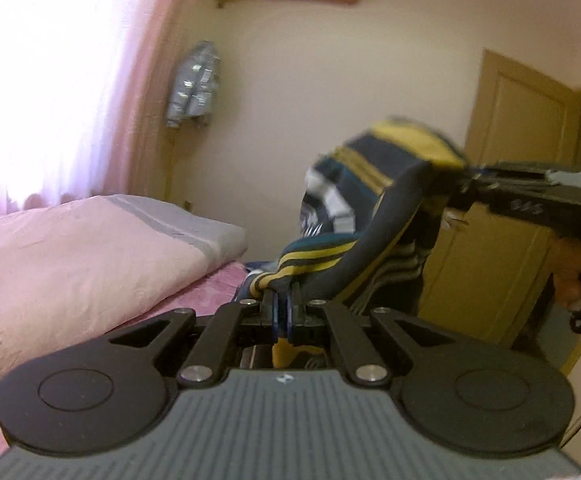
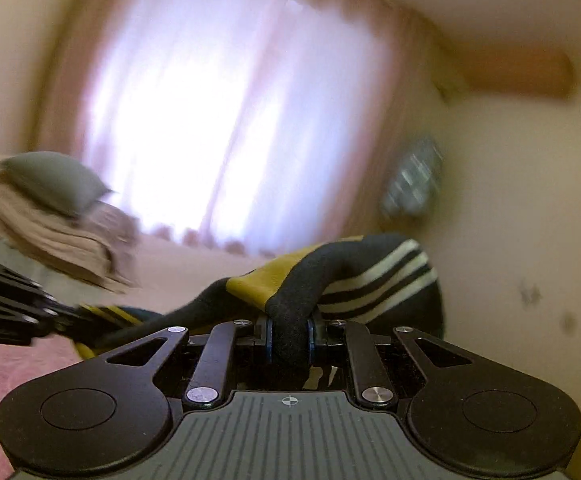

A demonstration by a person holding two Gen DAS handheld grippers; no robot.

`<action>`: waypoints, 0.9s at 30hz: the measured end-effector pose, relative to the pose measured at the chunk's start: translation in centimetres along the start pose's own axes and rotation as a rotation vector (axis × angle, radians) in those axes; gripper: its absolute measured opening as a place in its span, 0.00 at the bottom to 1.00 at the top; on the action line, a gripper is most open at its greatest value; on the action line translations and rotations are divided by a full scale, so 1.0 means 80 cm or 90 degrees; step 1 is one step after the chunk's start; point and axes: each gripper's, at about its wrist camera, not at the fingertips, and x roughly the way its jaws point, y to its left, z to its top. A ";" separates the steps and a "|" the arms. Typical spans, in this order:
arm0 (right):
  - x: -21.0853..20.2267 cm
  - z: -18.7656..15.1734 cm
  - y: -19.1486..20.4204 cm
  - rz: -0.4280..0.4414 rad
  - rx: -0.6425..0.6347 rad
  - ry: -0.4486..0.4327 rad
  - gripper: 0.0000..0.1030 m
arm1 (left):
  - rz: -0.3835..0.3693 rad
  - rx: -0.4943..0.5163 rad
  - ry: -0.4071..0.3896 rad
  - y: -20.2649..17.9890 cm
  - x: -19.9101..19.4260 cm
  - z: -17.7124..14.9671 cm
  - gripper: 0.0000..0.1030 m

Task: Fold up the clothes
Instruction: 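Lift the sweater with both grippers and drop it onto the bedspread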

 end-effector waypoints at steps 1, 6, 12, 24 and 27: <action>-0.009 0.004 0.027 0.025 -0.020 -0.010 0.13 | 0.024 -0.020 0.010 0.020 -0.016 -0.014 0.03; -0.003 -0.030 0.207 0.200 -0.072 0.040 0.14 | 0.213 -0.129 0.118 0.135 -0.107 -0.113 0.24; 0.009 -0.165 0.444 0.481 -0.174 0.226 0.78 | 0.425 -0.250 0.213 0.211 -0.246 -0.235 0.25; 0.114 -0.241 0.395 0.467 -0.179 0.387 0.78 | 0.436 -0.316 0.277 0.214 -0.223 -0.310 0.51; 0.170 -0.247 0.338 0.424 -0.160 0.414 0.78 | 0.402 -0.280 0.294 0.210 -0.153 -0.297 0.62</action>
